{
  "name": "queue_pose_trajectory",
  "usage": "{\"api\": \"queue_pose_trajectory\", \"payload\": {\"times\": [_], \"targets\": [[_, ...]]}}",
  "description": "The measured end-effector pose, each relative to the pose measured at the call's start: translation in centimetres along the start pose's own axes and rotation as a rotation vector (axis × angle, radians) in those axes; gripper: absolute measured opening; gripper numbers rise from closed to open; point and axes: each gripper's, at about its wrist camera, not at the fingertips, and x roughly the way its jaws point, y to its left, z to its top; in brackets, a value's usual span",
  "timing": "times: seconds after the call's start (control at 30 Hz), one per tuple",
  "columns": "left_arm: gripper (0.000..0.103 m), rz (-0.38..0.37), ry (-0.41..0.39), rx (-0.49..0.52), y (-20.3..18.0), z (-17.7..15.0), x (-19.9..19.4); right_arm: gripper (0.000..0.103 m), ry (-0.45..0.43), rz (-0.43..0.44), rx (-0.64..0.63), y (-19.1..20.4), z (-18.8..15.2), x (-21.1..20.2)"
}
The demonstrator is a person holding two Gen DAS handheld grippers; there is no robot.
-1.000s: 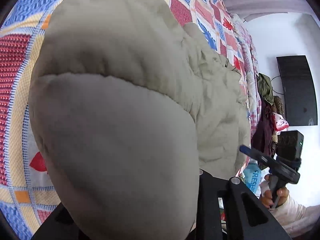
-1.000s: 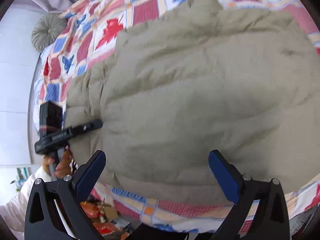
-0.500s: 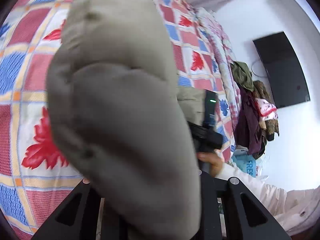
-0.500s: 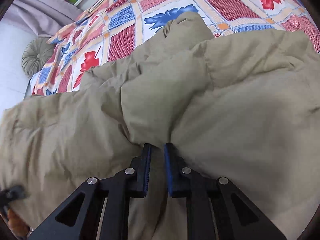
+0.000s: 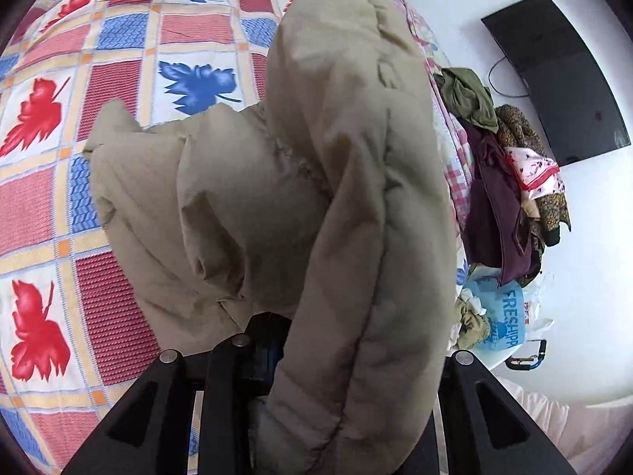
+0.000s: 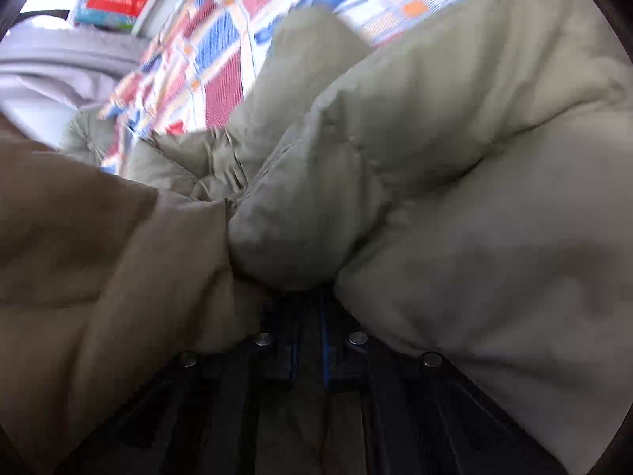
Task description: Fold large clothes
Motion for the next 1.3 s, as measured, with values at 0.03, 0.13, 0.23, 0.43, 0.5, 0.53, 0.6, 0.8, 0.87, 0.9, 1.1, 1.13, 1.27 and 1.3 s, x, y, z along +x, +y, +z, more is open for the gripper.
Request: {"api": "queue_pose_trajectory", "payload": {"times": [0.03,0.13,0.23,0.43,0.5,0.53,0.6,0.8,0.87,0.9,1.1,1.13,1.27,1.3], "targets": [[0.028,0.002,0.01,0.003,-1.1,0.5,0.9,0.007,-0.015,0.016,0.01,-0.4,-0.2,-1.1],[0.049,-0.055,0.043,-0.013,-1.8,0.9,2.9,0.011,-0.076,0.044,0.037,-2.4,-1.3,-5.5],[0.068,-0.172,0.085,-0.012,-3.4,1.6,5.7,0.011,-0.129,0.042,0.072,-4.8,-2.9,-9.5],[0.069,-0.304,0.081,0.003,-3.7,2.2,12.9,0.011,-0.194,0.013,0.172,-9.5,-6.3,-14.4],[0.069,-0.264,0.089,-0.022,-3.0,2.3,14.6,0.011,-0.205,0.003,0.206,-10.7,-7.2,-15.3],[0.069,-0.253,0.094,-0.027,-2.9,2.0,15.0,0.011,-0.211,0.001,0.224,-11.2,-7.7,-15.8],[0.069,-0.225,0.096,-0.019,-3.3,2.0,16.3,0.012,-0.219,0.003,0.27,-12.1,-8.9,-17.1],[0.069,-0.147,0.102,0.042,-4.2,2.5,18.4,0.075,-0.272,0.076,0.241,-11.1,-12.6,-21.5],[0.069,-0.127,0.103,0.054,-4.3,2.5,18.5,0.075,-0.272,0.132,0.191,-10.1,-13.3,-22.7],[0.069,-0.118,0.104,0.063,-4.4,2.5,18.5,0.075,-0.268,0.164,0.167,-9.3,-13.5,-22.9],[0.069,-0.089,0.06,0.138,-5.6,2.9,15.9,0.083,-0.192,0.19,0.081,-6.1,-12.5,-20.1],[0.069,-0.08,0.03,0.153,-5.6,2.9,14.7,0.083,-0.19,0.143,0.082,-5.9,-12.2,-19.4],[0.069,0.062,-0.198,0.187,-3.6,2.5,7.9,0.04,-0.221,0.008,0.108,-6.4,-11.5,-18.0],[0.069,0.11,-0.255,0.179,-2.6,2.2,6.5,0.02,-0.213,-0.042,0.103,-6.6,-11.4,-17.8]]}}
